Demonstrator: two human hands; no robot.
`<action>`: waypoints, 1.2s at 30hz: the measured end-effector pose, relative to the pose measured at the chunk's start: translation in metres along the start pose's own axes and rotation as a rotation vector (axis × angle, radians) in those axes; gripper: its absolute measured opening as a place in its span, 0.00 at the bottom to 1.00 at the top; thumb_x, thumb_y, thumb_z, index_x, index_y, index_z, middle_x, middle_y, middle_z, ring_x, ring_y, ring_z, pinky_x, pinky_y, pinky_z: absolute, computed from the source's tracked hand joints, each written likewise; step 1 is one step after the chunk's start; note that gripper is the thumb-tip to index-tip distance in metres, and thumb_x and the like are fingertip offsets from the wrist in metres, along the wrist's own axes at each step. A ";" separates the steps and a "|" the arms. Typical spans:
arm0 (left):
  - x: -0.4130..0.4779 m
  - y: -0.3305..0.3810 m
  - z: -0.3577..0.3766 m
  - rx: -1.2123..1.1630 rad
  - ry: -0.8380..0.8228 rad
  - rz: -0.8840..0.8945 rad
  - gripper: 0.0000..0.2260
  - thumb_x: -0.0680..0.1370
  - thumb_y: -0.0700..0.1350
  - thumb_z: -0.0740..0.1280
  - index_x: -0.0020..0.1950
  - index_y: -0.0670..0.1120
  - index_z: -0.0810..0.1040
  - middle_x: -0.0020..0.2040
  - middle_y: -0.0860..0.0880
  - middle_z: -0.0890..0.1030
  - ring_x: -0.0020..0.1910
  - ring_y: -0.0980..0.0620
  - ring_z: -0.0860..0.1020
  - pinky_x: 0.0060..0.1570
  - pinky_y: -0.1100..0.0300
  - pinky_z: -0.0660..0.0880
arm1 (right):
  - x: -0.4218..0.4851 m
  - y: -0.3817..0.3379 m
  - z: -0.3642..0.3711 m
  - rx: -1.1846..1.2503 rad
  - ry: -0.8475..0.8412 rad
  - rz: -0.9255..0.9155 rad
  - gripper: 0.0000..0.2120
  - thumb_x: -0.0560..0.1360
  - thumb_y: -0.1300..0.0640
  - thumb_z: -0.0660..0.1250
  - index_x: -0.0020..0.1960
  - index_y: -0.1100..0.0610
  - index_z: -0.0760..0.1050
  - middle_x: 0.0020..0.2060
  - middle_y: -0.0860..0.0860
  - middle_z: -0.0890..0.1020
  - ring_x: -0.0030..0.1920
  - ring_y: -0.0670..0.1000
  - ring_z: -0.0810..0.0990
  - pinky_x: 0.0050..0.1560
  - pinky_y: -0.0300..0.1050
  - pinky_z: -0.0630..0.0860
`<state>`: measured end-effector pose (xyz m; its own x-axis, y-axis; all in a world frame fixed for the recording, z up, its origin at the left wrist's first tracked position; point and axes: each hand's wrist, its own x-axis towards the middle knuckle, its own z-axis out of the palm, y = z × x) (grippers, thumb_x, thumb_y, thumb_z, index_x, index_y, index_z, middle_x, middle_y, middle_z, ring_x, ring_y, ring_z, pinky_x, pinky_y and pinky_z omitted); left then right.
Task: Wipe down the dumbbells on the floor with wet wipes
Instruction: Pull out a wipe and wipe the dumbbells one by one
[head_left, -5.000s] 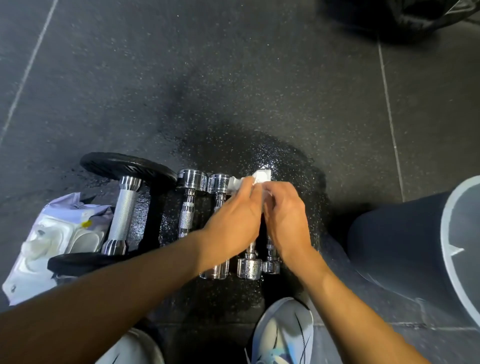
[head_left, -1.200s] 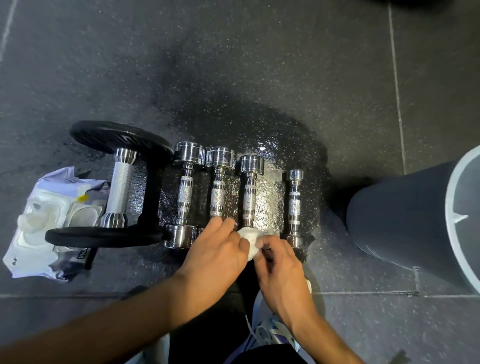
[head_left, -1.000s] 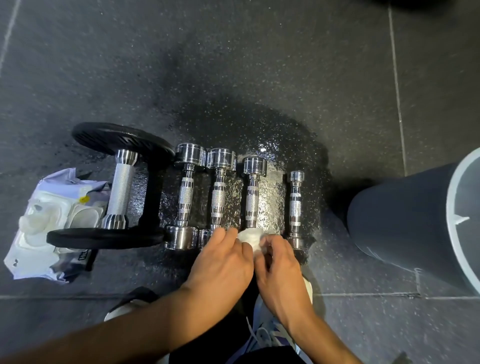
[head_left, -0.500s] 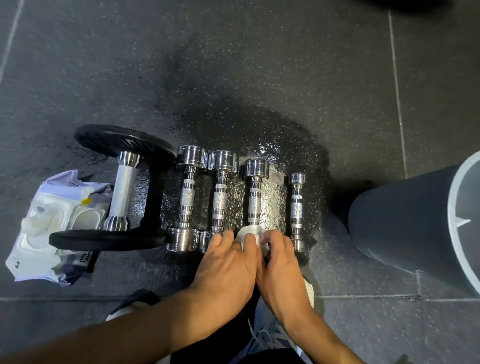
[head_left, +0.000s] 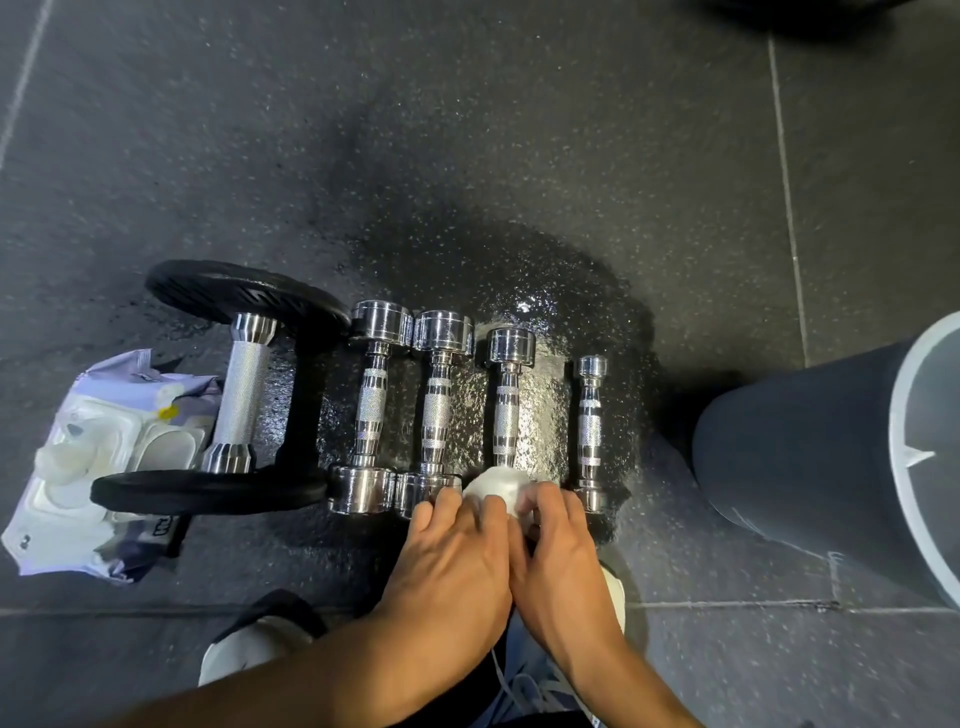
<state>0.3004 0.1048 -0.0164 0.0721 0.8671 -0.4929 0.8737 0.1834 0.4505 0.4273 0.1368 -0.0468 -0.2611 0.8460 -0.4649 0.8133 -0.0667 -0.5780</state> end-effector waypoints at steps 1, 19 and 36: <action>0.003 0.000 -0.002 -0.009 -0.002 -0.004 0.12 0.80 0.42 0.54 0.63 0.50 0.62 0.60 0.52 0.75 0.59 0.50 0.65 0.61 0.54 0.62 | 0.003 0.000 0.000 0.020 0.019 0.000 0.03 0.83 0.54 0.63 0.54 0.52 0.69 0.52 0.48 0.72 0.49 0.44 0.74 0.46 0.33 0.66; 0.079 -0.013 -0.039 -0.414 -0.106 -0.187 0.14 0.83 0.42 0.58 0.68 0.44 0.62 0.48 0.49 0.72 0.63 0.46 0.68 0.61 0.49 0.72 | 0.077 -0.017 -0.009 0.404 0.063 0.017 0.04 0.81 0.65 0.66 0.48 0.59 0.74 0.36 0.47 0.82 0.33 0.39 0.78 0.34 0.36 0.76; 0.097 -0.025 -0.044 -0.647 -0.068 -0.182 0.21 0.80 0.37 0.59 0.73 0.48 0.66 0.60 0.48 0.77 0.49 0.52 0.78 0.36 0.63 0.70 | 0.110 -0.035 -0.004 0.459 0.238 0.002 0.05 0.80 0.60 0.70 0.46 0.53 0.78 0.35 0.43 0.83 0.34 0.39 0.81 0.34 0.31 0.74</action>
<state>0.2649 0.2046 -0.0427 -0.0001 0.7687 -0.6396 0.4119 0.5828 0.7005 0.3725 0.2341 -0.0753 -0.0903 0.9390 -0.3319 0.4878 -0.2488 -0.8367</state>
